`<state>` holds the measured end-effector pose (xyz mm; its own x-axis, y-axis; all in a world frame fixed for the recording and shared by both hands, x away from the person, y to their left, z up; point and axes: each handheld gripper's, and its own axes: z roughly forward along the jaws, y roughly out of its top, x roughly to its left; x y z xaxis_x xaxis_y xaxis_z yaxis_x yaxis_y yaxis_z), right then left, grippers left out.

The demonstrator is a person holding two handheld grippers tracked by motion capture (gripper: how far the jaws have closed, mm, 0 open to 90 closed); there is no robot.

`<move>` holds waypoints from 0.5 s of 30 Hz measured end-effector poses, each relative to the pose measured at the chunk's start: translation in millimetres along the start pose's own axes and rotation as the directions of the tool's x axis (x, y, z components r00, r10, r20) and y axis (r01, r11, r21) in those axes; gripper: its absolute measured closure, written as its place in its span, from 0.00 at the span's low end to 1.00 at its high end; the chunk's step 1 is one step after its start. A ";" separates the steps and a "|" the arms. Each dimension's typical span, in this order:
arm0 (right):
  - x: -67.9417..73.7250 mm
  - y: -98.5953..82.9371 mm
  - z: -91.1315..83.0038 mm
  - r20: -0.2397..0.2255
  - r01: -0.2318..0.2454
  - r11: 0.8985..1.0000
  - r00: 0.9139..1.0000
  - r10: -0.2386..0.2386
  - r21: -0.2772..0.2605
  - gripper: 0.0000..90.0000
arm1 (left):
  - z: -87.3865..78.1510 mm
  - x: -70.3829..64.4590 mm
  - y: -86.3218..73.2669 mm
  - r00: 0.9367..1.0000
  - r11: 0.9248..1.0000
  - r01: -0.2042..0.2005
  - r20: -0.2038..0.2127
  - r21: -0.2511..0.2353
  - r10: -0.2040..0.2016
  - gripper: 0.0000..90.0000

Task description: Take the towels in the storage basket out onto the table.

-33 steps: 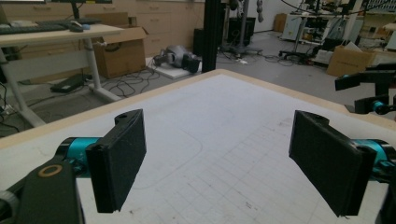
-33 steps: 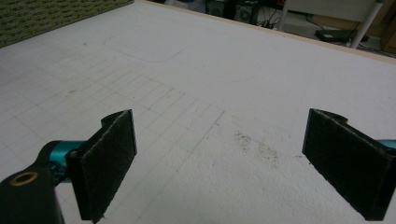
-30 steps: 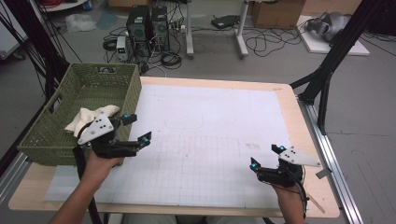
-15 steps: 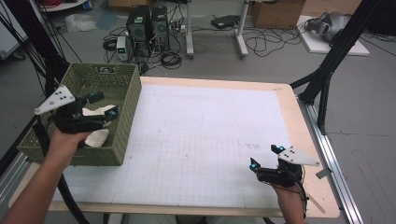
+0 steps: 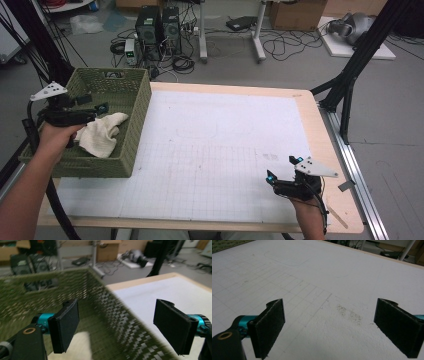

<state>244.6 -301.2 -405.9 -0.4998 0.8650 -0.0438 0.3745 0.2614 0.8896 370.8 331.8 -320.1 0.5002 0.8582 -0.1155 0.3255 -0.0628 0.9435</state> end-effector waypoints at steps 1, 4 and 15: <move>0.1 0.0 0.1 0.000 0.000 1.000 1.000 0.000 0.001 0.10 | 4.0 9.3 -5.9 1.000 0.999 0.012 -0.029 0.043 -0.011 0.23; -0.2 0.0 -0.1 0.002 0.004 1.000 1.000 -0.004 0.002 0.10 | 9.7 18.8 -15.7 0.998 0.994 0.024 -0.066 0.108 -0.017 0.23; -1.6 -1.2 -0.6 0.014 -0.006 1.000 1.000 0.006 0.010 0.10 | 35.2 32.8 -38.6 0.985 0.923 0.075 -0.172 0.377 -0.010 0.23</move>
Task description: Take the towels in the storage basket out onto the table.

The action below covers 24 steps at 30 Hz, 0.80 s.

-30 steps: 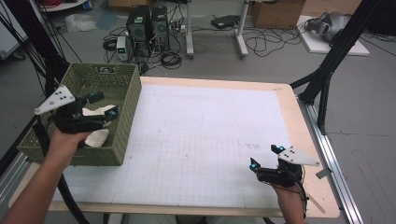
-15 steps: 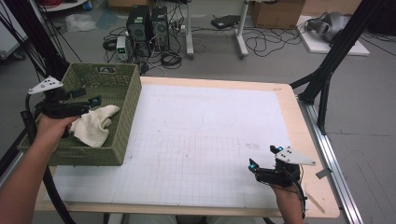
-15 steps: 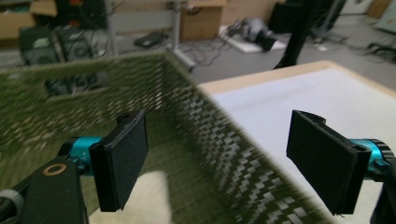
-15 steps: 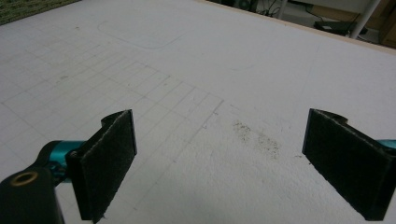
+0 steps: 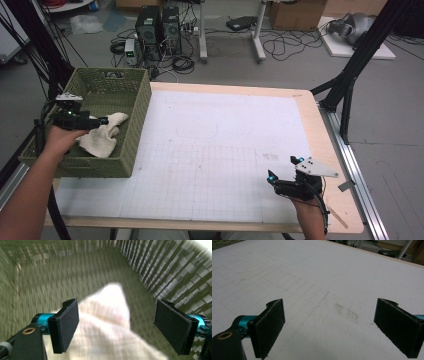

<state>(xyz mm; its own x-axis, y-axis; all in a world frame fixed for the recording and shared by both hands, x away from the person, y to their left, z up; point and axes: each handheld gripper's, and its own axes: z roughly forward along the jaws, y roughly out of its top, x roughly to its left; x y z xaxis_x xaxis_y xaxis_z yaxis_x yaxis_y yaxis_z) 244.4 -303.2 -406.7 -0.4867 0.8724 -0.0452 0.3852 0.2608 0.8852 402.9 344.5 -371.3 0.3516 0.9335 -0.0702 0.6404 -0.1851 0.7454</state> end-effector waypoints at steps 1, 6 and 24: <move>-0.3 -0.2 0.0 0.000 0.004 1.000 1.000 -0.004 0.001 0.10 | 0.0 0.0 0.0 1.000 1.000 0.000 0.000 0.000 0.000 0.24; -1.1 -0.8 -0.2 0.004 0.000 1.000 1.000 0.000 0.006 0.10 | 19.8 -4.3 -2.4 0.999 0.987 -0.028 -0.027 0.160 0.033 0.26; -1.8 -2.0 -0.9 0.014 -0.002 1.000 1.000 0.002 0.010 0.10 | 39.5 -7.6 -10.8 0.995 0.921 -0.074 -0.037 0.382 0.095 0.70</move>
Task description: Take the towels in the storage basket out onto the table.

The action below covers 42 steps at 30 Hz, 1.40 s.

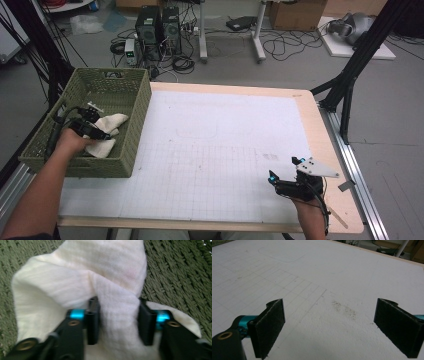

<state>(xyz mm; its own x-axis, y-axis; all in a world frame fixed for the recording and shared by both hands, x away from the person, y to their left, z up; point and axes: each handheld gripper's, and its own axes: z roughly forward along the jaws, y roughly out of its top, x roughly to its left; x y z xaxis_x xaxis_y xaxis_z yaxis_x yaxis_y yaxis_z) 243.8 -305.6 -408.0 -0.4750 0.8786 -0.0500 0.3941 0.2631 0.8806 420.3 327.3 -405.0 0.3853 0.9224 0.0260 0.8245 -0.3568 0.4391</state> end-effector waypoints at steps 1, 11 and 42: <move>0.1 0.1 -0.1 -0.001 0.003 1.000 1.000 -0.003 0.001 0.10 | -0.8 0.1 0.0 1.000 1.000 0.001 0.000 -0.004 -0.001 0.74; -1.2 1.5 -5.5 0.002 -0.007 1.000 1.000 0.007 -0.021 0.10 | -27.4 10.8 -4.0 0.993 0.970 0.114 0.021 -0.214 -0.112 0.81; 1.0 5.6 -8.1 -0.002 -0.007 0.999 1.000 0.007 -0.043 0.10 | -147.2 -18.0 -12.9 0.979 0.603 0.190 0.199 -0.775 -0.052 0.82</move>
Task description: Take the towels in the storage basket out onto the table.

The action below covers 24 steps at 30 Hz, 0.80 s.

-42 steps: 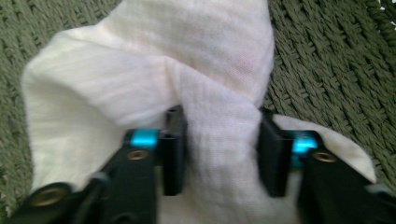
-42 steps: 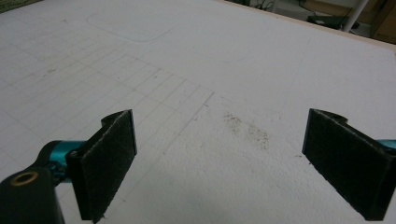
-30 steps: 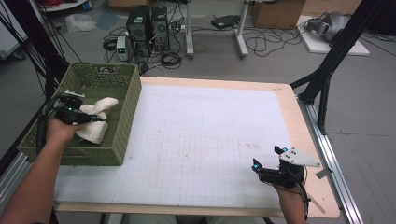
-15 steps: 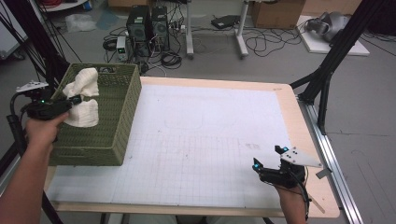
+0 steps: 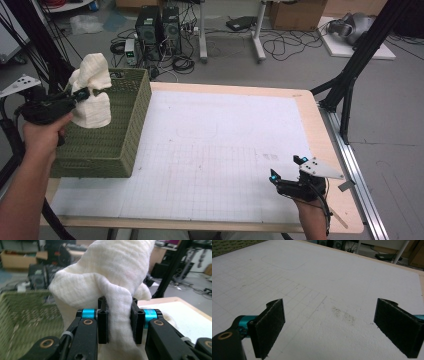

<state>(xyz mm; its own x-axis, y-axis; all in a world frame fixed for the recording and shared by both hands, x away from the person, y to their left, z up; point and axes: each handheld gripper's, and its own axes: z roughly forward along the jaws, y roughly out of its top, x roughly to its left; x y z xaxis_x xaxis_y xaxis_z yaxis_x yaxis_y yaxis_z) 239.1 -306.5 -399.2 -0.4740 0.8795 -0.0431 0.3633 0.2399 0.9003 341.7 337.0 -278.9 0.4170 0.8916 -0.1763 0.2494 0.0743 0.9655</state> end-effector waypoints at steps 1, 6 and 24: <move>-0.1 0.0 -0.3 0.000 0.000 1.000 1.000 0.000 0.002 0.10 | 1.4 -9.0 4.1 1.000 1.000 -0.018 0.024 -0.015 0.018 0.82; -0.1 0.4 -0.9 0.000 -0.002 1.000 1.000 0.002 -0.002 0.10 | 4.1 -26.9 10.8 0.996 0.997 -0.048 0.072 -0.054 0.052 0.82; 0.3 0.4 -0.4 0.000 0.004 1.000 1.000 -0.004 -0.001 0.10 | 24.8 -101.6 9.7 0.940 0.981 -0.128 0.297 -0.143 0.166 0.82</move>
<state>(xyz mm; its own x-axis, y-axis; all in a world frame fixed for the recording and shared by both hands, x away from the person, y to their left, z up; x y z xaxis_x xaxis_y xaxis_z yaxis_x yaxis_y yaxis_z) 238.8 -306.3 -398.7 -0.4756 0.8784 -0.0467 0.3607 0.2431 0.9005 323.5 236.0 -256.3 0.6930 0.7182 -0.0628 0.0668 0.0227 0.9975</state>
